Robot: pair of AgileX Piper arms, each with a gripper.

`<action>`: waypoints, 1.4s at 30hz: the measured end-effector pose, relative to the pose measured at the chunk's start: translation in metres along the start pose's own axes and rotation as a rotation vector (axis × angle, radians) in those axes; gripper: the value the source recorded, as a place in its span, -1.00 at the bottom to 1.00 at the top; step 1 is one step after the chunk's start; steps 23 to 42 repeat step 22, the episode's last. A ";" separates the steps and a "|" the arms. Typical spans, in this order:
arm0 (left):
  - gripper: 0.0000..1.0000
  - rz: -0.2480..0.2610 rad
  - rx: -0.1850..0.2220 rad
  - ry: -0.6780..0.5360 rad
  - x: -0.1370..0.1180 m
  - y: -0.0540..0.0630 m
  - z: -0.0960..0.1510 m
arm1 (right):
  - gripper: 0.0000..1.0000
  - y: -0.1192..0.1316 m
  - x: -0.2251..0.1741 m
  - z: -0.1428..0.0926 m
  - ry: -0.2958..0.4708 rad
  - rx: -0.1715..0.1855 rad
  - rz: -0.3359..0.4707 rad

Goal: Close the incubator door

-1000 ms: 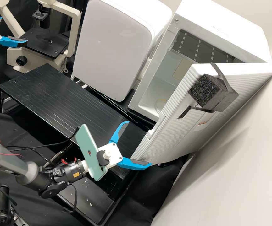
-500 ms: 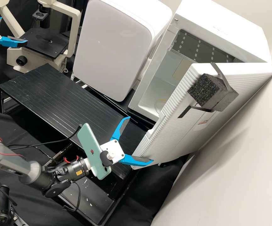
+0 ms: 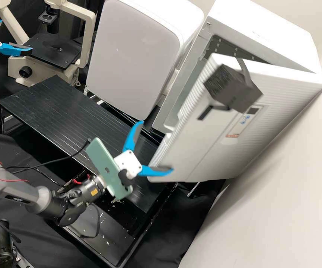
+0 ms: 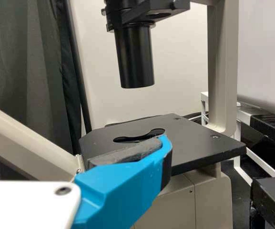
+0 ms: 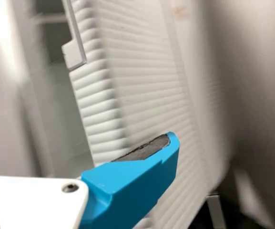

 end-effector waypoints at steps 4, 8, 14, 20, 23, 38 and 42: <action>1.00 0.000 0.000 0.000 0.000 0.000 0.000 | 1.00 -0.016 0.007 -0.012 0.075 -0.015 -0.117; 1.00 0.000 0.000 0.000 0.000 0.000 0.000 | 1.00 -0.018 0.007 -0.013 0.083 -0.017 -0.136; 1.00 0.000 0.000 0.000 0.000 0.000 0.000 | 1.00 -0.018 -0.007 -0.016 0.059 0.005 -0.025; 1.00 0.000 0.000 0.000 0.000 0.000 0.000 | 1.00 -0.019 -0.025 -0.019 0.032 0.013 0.070; 1.00 0.000 0.000 0.000 0.000 0.000 0.000 | 1.00 -0.021 -0.029 -0.018 0.024 0.018 0.070; 1.00 0.000 0.000 0.000 0.000 0.000 0.000 | 1.00 -0.021 -0.029 -0.018 0.024 0.018 0.070; 1.00 0.000 0.000 0.000 0.000 0.000 0.000 | 1.00 -0.021 -0.029 -0.018 0.024 0.018 0.070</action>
